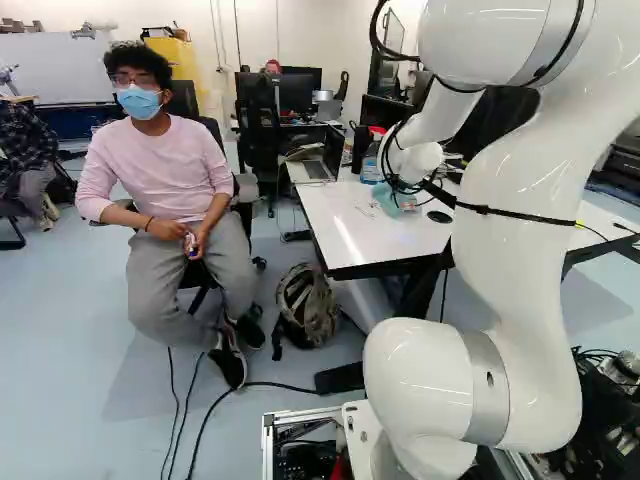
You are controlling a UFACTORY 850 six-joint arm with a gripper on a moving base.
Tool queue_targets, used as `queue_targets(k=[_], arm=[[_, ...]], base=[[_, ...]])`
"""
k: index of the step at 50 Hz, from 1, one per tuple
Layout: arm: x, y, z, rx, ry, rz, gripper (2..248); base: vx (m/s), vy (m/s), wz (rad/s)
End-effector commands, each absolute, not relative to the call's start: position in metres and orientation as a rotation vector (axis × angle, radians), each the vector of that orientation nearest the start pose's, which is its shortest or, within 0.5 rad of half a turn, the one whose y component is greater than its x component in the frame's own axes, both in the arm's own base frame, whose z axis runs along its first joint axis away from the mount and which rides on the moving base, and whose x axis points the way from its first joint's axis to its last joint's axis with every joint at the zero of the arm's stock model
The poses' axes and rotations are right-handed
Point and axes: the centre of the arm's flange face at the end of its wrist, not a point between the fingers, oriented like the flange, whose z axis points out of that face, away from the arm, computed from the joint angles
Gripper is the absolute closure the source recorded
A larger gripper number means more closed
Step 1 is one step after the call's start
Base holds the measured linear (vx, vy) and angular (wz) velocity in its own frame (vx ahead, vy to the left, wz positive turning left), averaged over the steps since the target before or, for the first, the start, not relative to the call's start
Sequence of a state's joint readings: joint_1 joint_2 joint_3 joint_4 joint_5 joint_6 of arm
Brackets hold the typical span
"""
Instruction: Clean the table with the green towel
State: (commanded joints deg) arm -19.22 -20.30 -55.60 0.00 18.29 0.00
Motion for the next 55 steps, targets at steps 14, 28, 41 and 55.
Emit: queue_targets(k=[14, 28, 41, 55], arm=[[0.546, -0.19, 0.408, -2.913, 0.493, -1.449, 222], [0.546, -0.19, 0.408, -2.914, 0.493, -1.445, 222], [0.544, -0.19, 0.406, -2.933, 0.497, -1.393, 222], [0.542, -0.189, 0.403, -2.954, 0.5, -1.332, 222]], base=[[0.0, 0.0, 0.0], [0.0, 0.0, 0.0], [0.0, 0.0, 0.0], [0.0, 0.0, 0.0]])
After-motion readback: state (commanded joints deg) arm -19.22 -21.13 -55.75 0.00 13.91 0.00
